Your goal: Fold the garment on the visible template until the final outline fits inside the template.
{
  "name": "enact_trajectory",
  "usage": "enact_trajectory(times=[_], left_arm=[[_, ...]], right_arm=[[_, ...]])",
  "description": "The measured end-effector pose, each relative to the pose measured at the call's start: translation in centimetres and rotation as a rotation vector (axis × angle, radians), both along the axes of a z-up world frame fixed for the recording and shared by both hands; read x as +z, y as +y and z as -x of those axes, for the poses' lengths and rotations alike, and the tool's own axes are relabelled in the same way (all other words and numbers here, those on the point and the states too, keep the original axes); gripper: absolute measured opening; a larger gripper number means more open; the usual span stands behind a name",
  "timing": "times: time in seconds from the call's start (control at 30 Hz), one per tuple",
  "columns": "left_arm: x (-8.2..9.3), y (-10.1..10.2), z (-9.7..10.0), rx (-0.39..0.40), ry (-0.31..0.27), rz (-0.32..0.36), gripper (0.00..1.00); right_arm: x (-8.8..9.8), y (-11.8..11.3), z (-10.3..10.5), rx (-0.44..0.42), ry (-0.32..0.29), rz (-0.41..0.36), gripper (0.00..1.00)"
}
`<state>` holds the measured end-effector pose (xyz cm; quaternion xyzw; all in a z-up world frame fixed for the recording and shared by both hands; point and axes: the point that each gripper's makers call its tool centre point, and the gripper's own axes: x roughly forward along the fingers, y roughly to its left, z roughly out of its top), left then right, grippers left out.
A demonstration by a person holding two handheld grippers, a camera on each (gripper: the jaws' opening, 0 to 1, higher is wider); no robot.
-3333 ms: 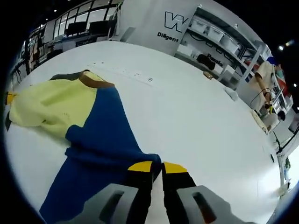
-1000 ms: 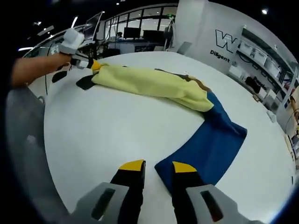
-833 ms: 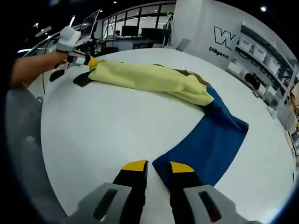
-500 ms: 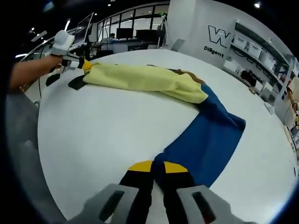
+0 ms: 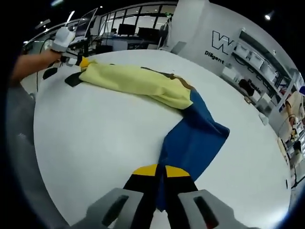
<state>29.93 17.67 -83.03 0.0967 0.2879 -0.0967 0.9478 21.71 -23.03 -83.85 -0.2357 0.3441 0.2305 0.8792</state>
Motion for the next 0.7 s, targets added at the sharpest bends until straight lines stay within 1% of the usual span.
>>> enact_trajectory(times=[0.13,0.23,0.3,0.37,0.4,0.43,0.47,0.57,0.63,0.67,0.7], left_arm=[[-0.1,0.1,-0.1,0.000,0.001,0.000,0.00],[-0.1,0.0,-0.1,-0.002,0.002,0.000,0.00],[-0.1,-0.1,-0.1,-0.003,0.002,-0.001,0.00],[-0.1,0.0,-0.1,-0.003,0.002,-0.001,0.00],[-0.1,0.0,-0.1,-0.003,0.003,-0.001,0.00],[-0.1,0.0,-0.1,-0.003,0.003,-0.001,0.00],[-0.1,0.0,-0.1,-0.003,0.003,-0.001,0.00],[0.0,-0.1,0.0,-0.004,0.002,0.000,0.00],[0.0,-0.2,0.0,-0.004,0.002,0.000,0.00],[-0.1,-0.2,0.0,-0.004,0.002,0.000,0.00],[-0.1,-0.2,0.0,-0.004,0.003,0.000,0.00]], right_arm=[[0.3,-1.4,0.3,-0.010,0.001,0.036,0.00],[0.1,-2.5,0.6,-0.013,0.017,0.061,0.00],[-0.3,-3.8,0.8,-0.016,0.034,0.101,0.00],[-0.4,-4.3,0.8,-0.023,0.035,0.113,0.00],[-0.6,-5.2,0.9,-0.033,0.042,0.135,0.00],[-0.7,-5.4,0.9,-0.038,0.043,0.139,0.00],[-0.9,-6.2,0.9,-0.050,0.045,0.160,0.00],[-1.4,-7.5,0.8,-0.064,0.056,0.207,0.00],[-1.7,-8.1,0.7,-0.069,0.060,0.222,0.00],[-2.2,-9.5,0.6,-0.077,0.076,0.286,0.00],[-2.4,-9.9,0.4,-0.079,0.074,0.296,0.00]])
